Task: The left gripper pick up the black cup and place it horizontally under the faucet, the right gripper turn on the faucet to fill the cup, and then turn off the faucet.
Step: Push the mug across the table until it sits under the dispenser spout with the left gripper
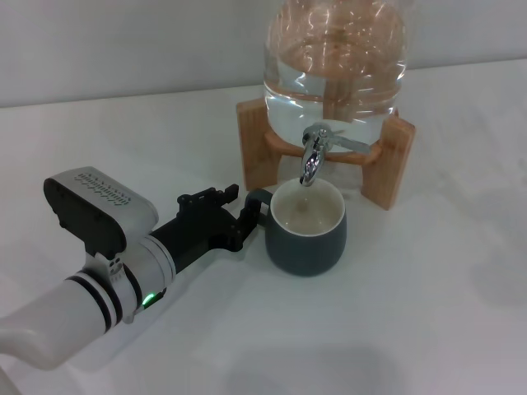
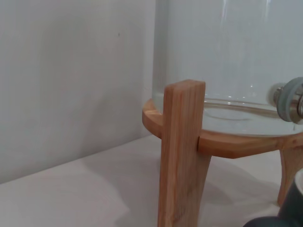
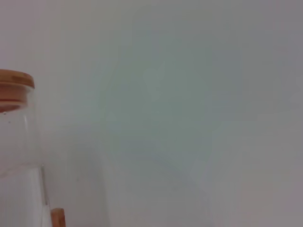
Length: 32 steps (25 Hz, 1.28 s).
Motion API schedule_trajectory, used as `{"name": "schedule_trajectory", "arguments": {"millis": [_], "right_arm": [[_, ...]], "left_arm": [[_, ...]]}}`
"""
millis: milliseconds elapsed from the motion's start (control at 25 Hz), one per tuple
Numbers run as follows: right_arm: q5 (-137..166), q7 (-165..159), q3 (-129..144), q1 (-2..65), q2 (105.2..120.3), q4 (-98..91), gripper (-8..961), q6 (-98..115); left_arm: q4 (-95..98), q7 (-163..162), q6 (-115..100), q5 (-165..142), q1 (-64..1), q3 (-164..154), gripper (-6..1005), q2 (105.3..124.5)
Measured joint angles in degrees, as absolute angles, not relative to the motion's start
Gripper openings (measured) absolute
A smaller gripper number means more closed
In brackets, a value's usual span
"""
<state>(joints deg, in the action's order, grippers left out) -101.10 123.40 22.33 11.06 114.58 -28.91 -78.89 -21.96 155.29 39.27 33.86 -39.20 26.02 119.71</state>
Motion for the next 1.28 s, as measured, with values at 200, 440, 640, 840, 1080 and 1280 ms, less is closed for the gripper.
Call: {"name": "schedule_trajectory", "arguments": {"millis": [200, 440, 640, 840, 1080, 1280], "right_arm": [[-101.1, 123.6, 22.3, 11.1, 114.63, -28.9, 854, -78.6], [-101.1, 123.9, 22.3, 10.8, 114.69, -28.9, 854, -78.6], [-101.1, 123.9, 22.3, 10.7, 114.65, -28.9, 853, -78.6], [-101.2, 123.9, 22.3, 10.8, 114.69, -28.9, 853, -78.6], [-101.2, 123.9, 22.3, 10.6, 114.7, -28.9, 853, -78.6], [-101.2, 123.9, 22.3, 10.8, 114.7, -28.9, 853, -78.6]], "left_arm": [[-22.0, 154.5, 37.7, 34.2, -39.6, 26.1, 391, 119.7], [-22.2, 153.9, 36.5, 34.4, -39.3, 27.9, 391, 119.79], [-22.3, 153.9, 36.5, 34.4, -38.8, 28.5, 391, 119.77], [-22.4, 153.9, 36.4, 34.1, -39.1, 28.4, 391, 119.84], [-22.4, 154.0, 36.3, 33.1, -39.5, 28.2, 391, 119.84], [-22.7, 153.8, 36.2, 31.8, -40.1, 28.2, 391, 119.89]]}}
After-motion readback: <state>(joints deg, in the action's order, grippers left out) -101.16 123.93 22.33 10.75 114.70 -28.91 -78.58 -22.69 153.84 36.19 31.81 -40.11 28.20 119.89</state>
